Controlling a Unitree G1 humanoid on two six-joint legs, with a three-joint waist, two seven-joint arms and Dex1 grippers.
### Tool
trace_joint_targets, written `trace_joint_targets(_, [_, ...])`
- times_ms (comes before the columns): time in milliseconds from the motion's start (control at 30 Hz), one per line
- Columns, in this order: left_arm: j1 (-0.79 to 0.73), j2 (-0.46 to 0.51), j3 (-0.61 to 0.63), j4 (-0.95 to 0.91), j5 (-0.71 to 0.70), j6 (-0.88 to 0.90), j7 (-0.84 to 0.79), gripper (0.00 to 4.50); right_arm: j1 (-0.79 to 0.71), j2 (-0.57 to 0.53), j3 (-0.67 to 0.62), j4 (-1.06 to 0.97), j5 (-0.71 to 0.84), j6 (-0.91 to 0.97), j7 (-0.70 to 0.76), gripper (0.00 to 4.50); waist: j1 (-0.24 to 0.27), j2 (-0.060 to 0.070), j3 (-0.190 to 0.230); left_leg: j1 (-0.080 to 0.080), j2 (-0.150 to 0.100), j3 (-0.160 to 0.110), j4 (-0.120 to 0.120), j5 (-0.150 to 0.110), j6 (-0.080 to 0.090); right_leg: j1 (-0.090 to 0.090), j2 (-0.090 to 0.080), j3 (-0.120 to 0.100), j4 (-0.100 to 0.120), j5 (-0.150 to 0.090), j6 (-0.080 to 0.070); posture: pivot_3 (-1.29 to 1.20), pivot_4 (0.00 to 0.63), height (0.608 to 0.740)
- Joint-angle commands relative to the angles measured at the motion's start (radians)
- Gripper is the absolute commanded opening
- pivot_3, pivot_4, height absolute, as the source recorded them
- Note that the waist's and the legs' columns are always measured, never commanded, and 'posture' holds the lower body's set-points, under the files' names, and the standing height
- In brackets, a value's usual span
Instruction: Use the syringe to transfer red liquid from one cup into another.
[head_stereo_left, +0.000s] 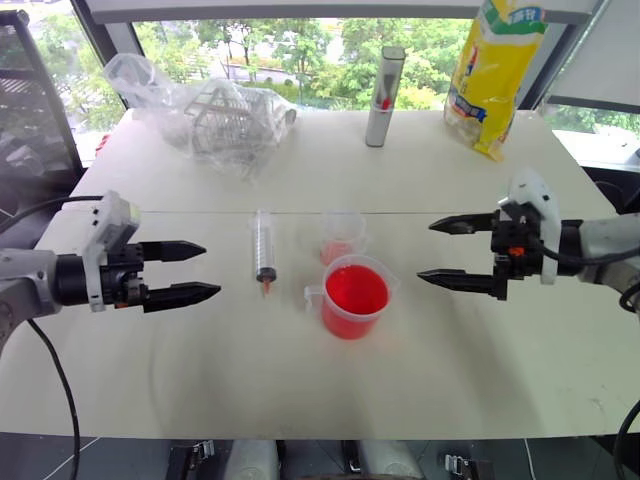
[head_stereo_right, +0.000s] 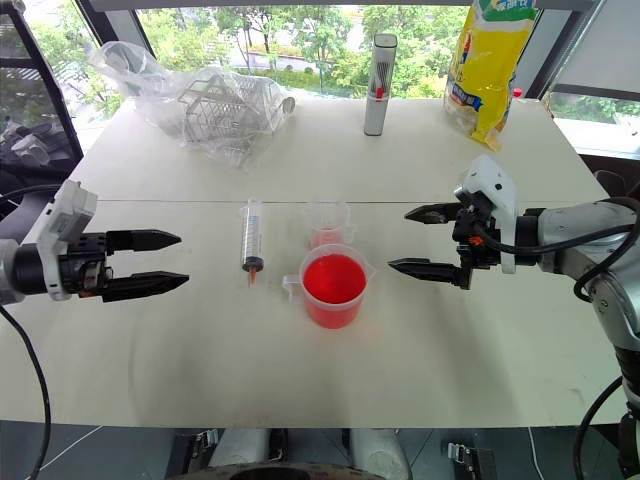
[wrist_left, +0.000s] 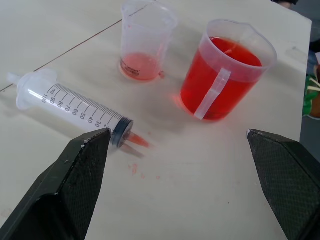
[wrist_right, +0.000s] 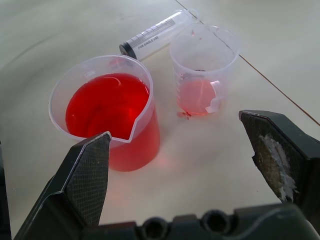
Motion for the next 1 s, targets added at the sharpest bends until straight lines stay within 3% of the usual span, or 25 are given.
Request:
trace_joint_targets(33, [-0.018, 0.010, 0.032, -0.007, -0.009, -0.003, -0.008, 4.45, -0.026, -0.013, -0.027, -0.003, -0.006, -0.020, 0.004, 4.50, 0.000, 0.000, 0.000, 0.000, 0.000, 0.000, 0.000, 0.000, 0.000, 0.000, 0.000, 0.000, 0.000, 0.000, 0.000, 0.00, 0.150, 0.740])
trace_joint_targets(1000, [-0.054, 0.013, -0.008, -0.010, 0.017, 0.017, -0.005, 4.45, -0.030, -0.003, -0.029, 0.002, -0.021, -0.019, -0.017, 4.50, 0.000, 0.000, 0.000, 0.000, 0.000, 0.000, 0.001, 0.000, 0.000, 0.000, 0.000, 0.000, 0.001, 0.000, 0.001, 0.00, 0.150, 0.740])
